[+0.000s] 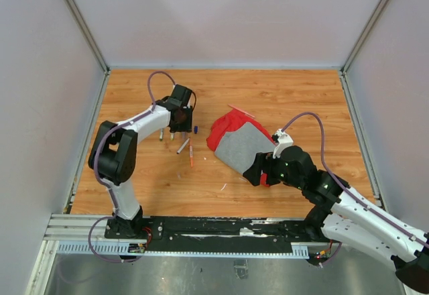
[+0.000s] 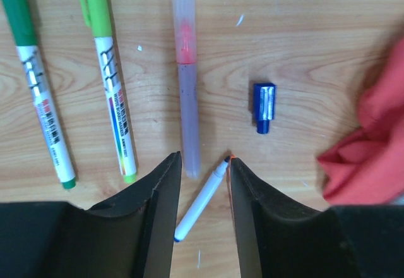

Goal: Insert the pens into the pen caps
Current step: Pick up the pen from the center of the board.

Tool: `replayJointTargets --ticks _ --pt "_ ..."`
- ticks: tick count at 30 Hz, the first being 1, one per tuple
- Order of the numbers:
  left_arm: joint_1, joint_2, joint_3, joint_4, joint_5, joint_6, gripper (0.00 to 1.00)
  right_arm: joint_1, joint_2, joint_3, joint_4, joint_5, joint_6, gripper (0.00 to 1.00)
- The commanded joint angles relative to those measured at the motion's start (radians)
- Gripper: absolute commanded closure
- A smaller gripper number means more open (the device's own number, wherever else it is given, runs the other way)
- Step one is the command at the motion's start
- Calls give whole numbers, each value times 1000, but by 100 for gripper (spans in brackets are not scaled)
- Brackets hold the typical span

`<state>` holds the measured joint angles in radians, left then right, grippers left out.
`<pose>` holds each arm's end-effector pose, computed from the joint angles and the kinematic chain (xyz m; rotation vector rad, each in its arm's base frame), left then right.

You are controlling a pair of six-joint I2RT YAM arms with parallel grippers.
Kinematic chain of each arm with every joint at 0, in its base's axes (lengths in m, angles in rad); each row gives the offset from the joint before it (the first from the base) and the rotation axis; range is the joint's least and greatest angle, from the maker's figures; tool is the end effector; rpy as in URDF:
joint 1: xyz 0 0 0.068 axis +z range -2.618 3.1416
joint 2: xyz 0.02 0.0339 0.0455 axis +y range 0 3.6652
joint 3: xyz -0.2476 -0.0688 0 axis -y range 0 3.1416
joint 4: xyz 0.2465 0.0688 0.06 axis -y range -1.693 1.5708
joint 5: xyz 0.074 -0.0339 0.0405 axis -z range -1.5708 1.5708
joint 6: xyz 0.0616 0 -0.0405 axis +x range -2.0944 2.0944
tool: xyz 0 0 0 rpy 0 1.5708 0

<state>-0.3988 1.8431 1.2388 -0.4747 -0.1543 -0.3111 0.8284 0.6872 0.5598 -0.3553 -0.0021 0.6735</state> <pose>0.3605 -0.1416 0.1424 0.0643 2.6278 -0.0387 0.1357 0.1481 0.2358 -0.1706 2.1805 0.9045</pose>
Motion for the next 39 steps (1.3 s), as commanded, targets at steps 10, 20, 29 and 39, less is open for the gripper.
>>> replayJointTargets --ticks 10,20,29,39 --pt "-33 -349 -102 4 24 -3 56 -24 25 62 -72 92 -78 13" --pt "-43 -640 -217 -16 104 31 53 -32 119 200 -201 205 -180 12" --pt "-43 -797 -291 -30 131 91 51 -161 352 328 -135 86 -303 16" --pt "-43 -872 -375 -3 129 107 51 -300 759 589 -25 -59 -425 27"
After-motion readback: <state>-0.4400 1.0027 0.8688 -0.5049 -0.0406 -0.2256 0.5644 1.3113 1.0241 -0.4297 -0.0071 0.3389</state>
